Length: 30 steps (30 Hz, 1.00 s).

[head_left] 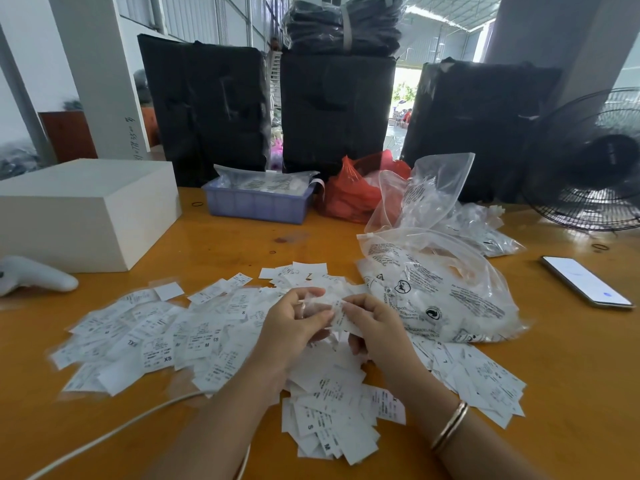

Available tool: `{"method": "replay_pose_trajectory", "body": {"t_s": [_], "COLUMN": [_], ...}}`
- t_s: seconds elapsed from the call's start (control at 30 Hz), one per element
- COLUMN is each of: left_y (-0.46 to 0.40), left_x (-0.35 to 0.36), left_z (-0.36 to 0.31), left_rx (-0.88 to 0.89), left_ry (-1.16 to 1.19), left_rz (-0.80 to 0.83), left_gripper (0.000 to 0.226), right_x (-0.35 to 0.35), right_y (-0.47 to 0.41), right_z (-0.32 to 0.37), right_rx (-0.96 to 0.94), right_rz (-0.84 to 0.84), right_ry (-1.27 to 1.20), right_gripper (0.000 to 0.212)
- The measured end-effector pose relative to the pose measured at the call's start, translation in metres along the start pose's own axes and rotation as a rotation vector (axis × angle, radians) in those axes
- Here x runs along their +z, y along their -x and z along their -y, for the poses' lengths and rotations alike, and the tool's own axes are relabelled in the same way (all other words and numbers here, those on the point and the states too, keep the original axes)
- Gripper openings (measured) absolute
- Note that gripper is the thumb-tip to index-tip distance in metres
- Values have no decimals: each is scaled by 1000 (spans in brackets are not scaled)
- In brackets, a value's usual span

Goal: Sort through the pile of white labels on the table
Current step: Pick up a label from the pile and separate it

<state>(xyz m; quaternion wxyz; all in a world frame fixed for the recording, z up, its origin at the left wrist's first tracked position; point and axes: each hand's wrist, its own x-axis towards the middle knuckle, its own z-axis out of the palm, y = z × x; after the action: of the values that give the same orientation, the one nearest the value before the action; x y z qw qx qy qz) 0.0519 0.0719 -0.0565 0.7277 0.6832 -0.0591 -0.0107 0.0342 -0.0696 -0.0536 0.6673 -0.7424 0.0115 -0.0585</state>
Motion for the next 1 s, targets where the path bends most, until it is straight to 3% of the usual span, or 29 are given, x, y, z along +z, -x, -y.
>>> {"method": "replay_pose_trajectory", "body": {"t_s": [0.43, 0.57, 0.8, 1.0], "left_y": [0, 1, 0, 0], "left_x": [-1, 0, -1, 1], "left_z": [0, 0, -1, 0], "left_rx": [49, 73, 85, 119], "left_ry": [7, -37, 107, -5], "left_rz": [12, 7, 5, 49], "left_gripper": [32, 28, 34, 30], "right_x": [2, 3, 3, 1], "right_y": [1, 2, 1, 1], "right_z": [0, 0, 1, -1], "right_rx": [-247, -229, -132, -116], "right_rz": [2, 51, 50, 48], "right_ry": [230, 228, 122, 149], "right_gripper": [25, 28, 9, 15]}}
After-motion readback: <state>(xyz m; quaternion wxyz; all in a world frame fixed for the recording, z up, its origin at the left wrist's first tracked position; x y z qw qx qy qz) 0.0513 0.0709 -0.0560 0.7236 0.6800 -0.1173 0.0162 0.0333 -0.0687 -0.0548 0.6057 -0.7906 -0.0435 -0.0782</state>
